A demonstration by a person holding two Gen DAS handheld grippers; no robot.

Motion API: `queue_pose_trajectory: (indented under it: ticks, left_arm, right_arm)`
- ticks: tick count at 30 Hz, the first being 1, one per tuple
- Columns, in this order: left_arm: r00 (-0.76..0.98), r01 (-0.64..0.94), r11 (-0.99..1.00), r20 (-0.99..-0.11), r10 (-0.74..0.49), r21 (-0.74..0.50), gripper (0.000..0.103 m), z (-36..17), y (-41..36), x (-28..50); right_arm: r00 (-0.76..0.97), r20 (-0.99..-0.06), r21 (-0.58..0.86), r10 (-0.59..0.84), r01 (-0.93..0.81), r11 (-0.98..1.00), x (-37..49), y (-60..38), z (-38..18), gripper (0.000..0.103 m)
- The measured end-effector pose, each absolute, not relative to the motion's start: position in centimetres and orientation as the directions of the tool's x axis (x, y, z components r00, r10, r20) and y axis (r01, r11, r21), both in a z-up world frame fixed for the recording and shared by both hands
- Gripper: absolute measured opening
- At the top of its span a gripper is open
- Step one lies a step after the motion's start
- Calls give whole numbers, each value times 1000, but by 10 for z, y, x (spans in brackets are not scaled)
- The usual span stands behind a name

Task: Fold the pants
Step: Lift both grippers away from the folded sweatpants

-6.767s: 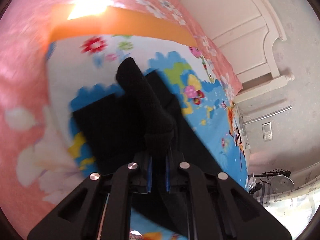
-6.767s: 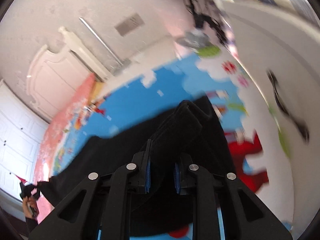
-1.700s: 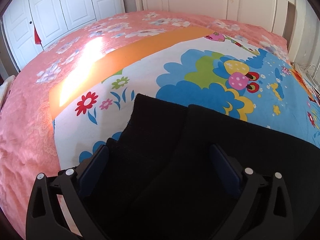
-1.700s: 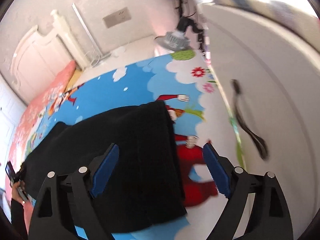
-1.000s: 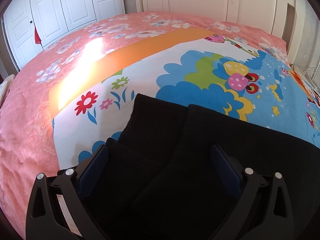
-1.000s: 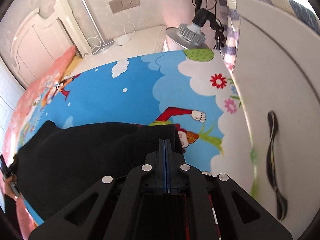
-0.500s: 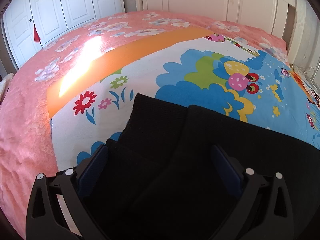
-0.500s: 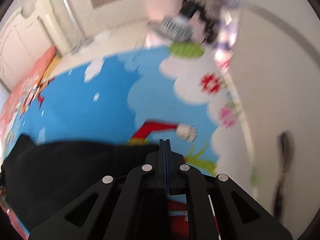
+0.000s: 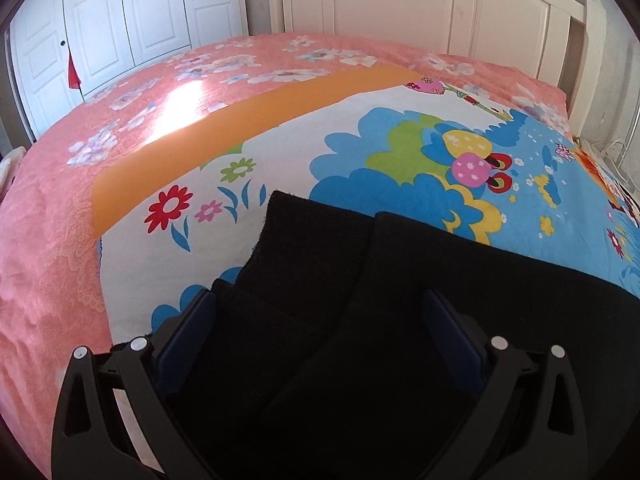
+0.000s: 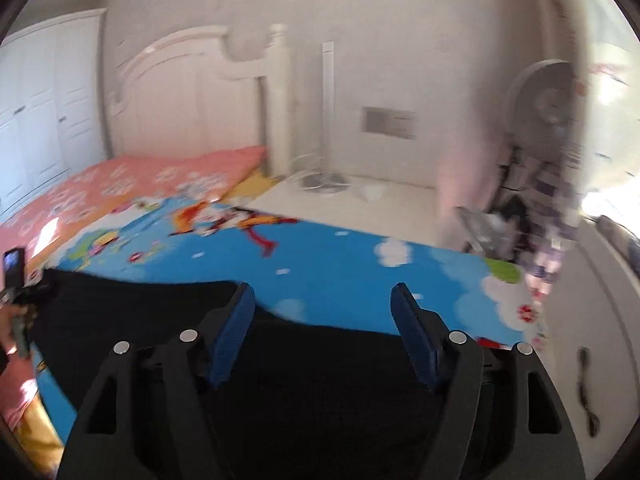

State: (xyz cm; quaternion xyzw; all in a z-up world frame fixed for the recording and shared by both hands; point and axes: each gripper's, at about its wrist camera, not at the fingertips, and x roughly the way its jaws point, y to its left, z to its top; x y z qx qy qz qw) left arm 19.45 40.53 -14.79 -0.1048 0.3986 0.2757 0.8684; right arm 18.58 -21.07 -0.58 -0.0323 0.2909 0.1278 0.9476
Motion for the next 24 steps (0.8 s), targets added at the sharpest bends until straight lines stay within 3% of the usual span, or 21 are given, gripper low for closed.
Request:
queue_pose_trajectory:
  ticks: [1,4,7,9,13,14,16,17,19,24]
  left_arm:
    - [534,-563,826,-747,396,35,102,-148,405,194]
    - [548,-561,827,-740,389,19,101,-147,406,191]
    - [577,-557,830,-727,372,-17,101,-147,408,186]
    - [585,-555,832,-721,370,-23,101,-147,407,184]
    - [601,-540,840,-720,346,-47,100,-146,410,182]
    - [603,-535,843,-723,337,-53,97,-144,413,182]
    - [602,-537,842,-722,341,-50,78,-137,417,174]
    - [627,-518,853,-702,337,-53,74,-129,417,166]
    - [655,-495,869,-662,363,-13,51,-114,410,154]
    - [726,-279,960,-654,213,3,51,-100,381,163]
  right_arm:
    - [770,-581,6,263,-319,948,186,-183,-10,96]
    - [671,-627,3,396,-506,863,187,-79,-26,94]
    - [498,-715,102,491,-620,778,205,13,-57,92]
    - [448,-760,94,471,-642,761,220,58,-79,81]
    - [453,-825,-26,337,-626,779,260,111,-127,74]
    - [454,-838,-45,303,-611,791,268,113,-136,76]
    - [479,-822,-49,307,-597,801,274,114,-134,76]
    - [503,-812,-80,295,-598,798,273,116,-133,77]
    - [538,-798,-128,271,-591,796,275,121,-138,80]
    - [513,-812,-83,278,-574,815,285,116,-139,94]
